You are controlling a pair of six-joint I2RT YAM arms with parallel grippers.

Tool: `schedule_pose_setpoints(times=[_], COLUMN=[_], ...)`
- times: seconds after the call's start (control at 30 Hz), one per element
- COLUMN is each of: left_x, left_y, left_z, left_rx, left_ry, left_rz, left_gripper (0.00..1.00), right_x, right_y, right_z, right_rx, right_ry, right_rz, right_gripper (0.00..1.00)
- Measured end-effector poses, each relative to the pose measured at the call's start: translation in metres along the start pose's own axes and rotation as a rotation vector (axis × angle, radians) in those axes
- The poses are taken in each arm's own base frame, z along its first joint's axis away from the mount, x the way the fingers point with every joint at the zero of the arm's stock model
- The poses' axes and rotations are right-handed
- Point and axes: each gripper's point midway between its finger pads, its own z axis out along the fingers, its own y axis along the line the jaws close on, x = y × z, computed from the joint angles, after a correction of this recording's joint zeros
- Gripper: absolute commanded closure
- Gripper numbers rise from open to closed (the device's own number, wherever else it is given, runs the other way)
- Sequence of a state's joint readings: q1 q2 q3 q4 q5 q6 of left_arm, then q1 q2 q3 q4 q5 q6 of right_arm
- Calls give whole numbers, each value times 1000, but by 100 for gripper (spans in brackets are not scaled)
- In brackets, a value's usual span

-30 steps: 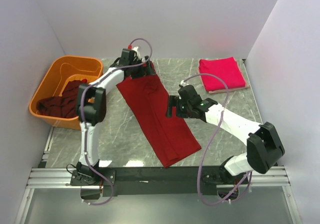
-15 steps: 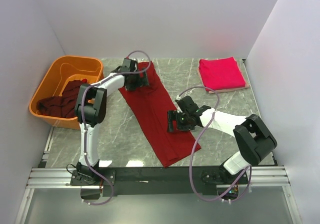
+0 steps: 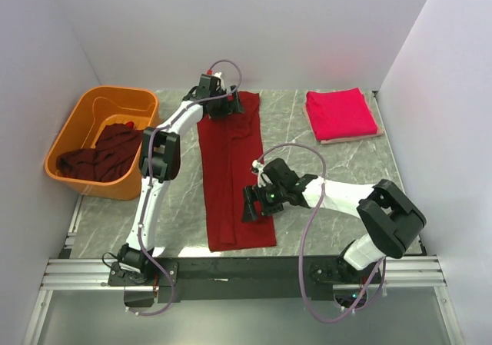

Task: Fold and stack the t-shirts
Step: Fold the tshirt

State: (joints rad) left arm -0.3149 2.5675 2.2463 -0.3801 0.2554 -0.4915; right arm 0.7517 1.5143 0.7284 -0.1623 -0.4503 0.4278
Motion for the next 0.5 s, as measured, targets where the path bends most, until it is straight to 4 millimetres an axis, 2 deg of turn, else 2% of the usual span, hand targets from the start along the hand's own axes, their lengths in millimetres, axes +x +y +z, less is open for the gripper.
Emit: schedule_pose_setpoints(times=[0.2,0.3,0.4,0.5], left_x=[-12,-18,-27,-32], left_y=[-18,-23,-32,-47], left_z=[10,8,-7,-52], left_rx=[88,101,99,86], left_ry=[-42,-61,-67,-69], left_rz=[-12,-14,-10,-10], left_gripper=[1,1,1,1], right_x=[-4,-14,-31,-45], right_y=[-7,-1,27,60], right_z=[-8,-21,-34,-36], right_rx=[85,97,51,9], right_ry=[-4,-45,-108,-143], right_rz=[-42,-83,-159,-233], right_gripper=[4,4,4,4])
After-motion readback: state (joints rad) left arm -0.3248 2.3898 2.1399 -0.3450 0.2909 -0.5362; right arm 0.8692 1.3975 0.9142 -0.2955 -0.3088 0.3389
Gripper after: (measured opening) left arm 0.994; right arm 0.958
